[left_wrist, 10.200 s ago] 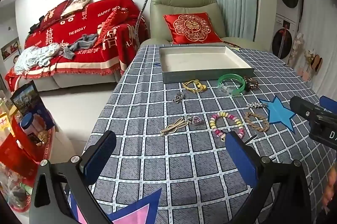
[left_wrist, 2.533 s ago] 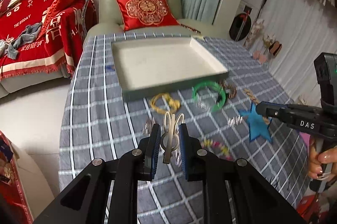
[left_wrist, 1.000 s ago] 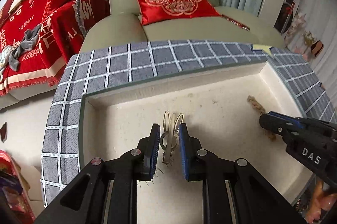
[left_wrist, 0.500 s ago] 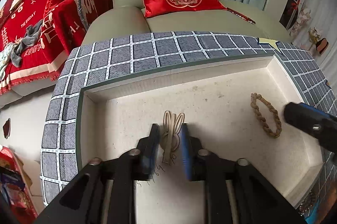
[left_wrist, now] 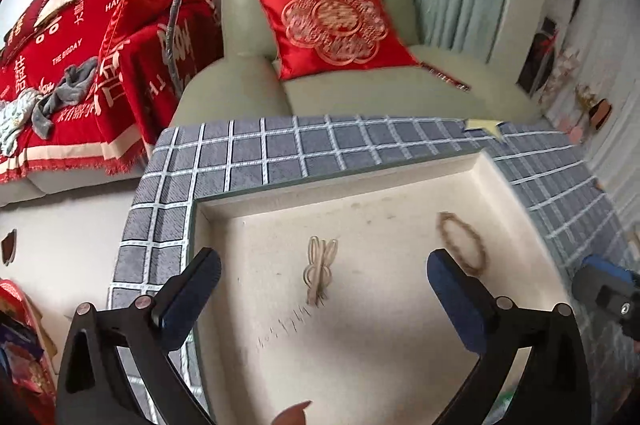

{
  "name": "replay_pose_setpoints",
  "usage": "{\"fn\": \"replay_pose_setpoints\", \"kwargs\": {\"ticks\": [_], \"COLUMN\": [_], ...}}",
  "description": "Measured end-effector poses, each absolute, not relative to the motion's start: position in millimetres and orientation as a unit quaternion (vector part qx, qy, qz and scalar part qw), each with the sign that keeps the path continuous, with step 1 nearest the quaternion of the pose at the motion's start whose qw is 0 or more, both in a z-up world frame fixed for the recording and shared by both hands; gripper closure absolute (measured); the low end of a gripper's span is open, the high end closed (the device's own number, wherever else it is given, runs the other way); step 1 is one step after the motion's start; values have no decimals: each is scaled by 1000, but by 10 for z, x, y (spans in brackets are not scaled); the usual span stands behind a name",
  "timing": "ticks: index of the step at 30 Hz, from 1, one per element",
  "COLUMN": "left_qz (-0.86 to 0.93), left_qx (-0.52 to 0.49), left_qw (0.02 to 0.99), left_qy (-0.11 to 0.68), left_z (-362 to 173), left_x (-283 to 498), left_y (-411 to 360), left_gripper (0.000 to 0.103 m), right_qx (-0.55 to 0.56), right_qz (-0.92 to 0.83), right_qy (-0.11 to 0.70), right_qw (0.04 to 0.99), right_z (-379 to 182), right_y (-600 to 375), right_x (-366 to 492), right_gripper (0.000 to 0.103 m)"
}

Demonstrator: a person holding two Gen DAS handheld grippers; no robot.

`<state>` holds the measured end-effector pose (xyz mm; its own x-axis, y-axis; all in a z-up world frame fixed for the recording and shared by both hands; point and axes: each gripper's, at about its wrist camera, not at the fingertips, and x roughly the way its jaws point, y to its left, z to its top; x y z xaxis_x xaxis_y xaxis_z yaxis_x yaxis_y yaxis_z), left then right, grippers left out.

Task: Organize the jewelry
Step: 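Withdraw both open tools from the tray back over the table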

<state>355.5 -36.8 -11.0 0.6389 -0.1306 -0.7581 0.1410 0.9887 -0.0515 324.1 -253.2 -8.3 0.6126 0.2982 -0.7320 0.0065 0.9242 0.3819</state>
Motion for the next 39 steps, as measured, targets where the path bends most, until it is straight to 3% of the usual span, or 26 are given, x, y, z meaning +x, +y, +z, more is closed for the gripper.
{"fn": "replay_pose_setpoints", "kwargs": {"ticks": [1, 14, 27, 39], "left_qz": [-82, -94, -82, -68], "left_qx": [2, 32, 32, 34], "left_qw": [907, 916, 901, 890], "left_qy": [414, 389, 425, 449], "left_z": [-49, 141, -289, -551], "left_x": [3489, 2488, 1851, 1801], "left_y": [-354, -68, 187, 208], "left_gripper": [0, 0, 0, 0], "right_qx": [182, 189, 177, 180], "right_qz": [88, 96, 82, 23], "right_qy": [426, 424, 458, 496], "right_qw": [882, 881, 867, 849], "right_z": [-54, 102, -208, -613], "right_y": [-2554, -2618, -2648, -2870], "right_x": [3174, 2453, 1951, 1823], "right_gripper": [0, 0, 0, 0]}}
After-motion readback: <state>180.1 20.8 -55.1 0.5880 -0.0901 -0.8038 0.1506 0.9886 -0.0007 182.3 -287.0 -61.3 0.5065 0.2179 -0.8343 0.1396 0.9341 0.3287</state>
